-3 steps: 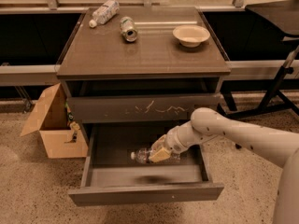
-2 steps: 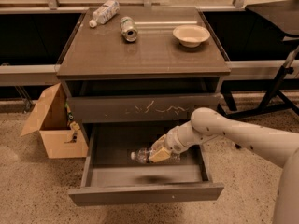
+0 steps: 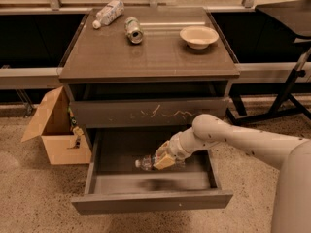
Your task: Place water bottle into middle drawer
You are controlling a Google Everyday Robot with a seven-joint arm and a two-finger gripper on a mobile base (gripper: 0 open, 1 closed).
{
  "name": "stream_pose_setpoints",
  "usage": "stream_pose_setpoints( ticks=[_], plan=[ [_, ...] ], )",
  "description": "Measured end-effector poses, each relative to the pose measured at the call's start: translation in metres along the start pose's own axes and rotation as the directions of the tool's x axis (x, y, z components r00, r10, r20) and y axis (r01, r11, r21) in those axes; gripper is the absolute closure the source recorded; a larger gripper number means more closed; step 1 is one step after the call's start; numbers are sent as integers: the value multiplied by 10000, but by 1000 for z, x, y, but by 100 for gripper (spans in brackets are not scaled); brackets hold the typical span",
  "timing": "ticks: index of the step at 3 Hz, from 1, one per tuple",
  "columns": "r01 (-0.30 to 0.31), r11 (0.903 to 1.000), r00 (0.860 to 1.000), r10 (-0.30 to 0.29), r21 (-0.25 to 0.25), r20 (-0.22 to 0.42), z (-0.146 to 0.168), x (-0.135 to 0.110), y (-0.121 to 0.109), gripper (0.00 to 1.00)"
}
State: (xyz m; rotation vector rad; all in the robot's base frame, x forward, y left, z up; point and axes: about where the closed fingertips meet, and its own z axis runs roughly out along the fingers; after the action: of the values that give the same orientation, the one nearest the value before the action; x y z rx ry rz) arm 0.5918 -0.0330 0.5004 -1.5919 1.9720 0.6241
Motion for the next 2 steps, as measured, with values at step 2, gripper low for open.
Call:
stream_pose_setpoints(
  ticks=[2],
  plan=[
    [676, 9971, 9974, -684, 347, 220, 26, 17, -25, 56]
  ],
)
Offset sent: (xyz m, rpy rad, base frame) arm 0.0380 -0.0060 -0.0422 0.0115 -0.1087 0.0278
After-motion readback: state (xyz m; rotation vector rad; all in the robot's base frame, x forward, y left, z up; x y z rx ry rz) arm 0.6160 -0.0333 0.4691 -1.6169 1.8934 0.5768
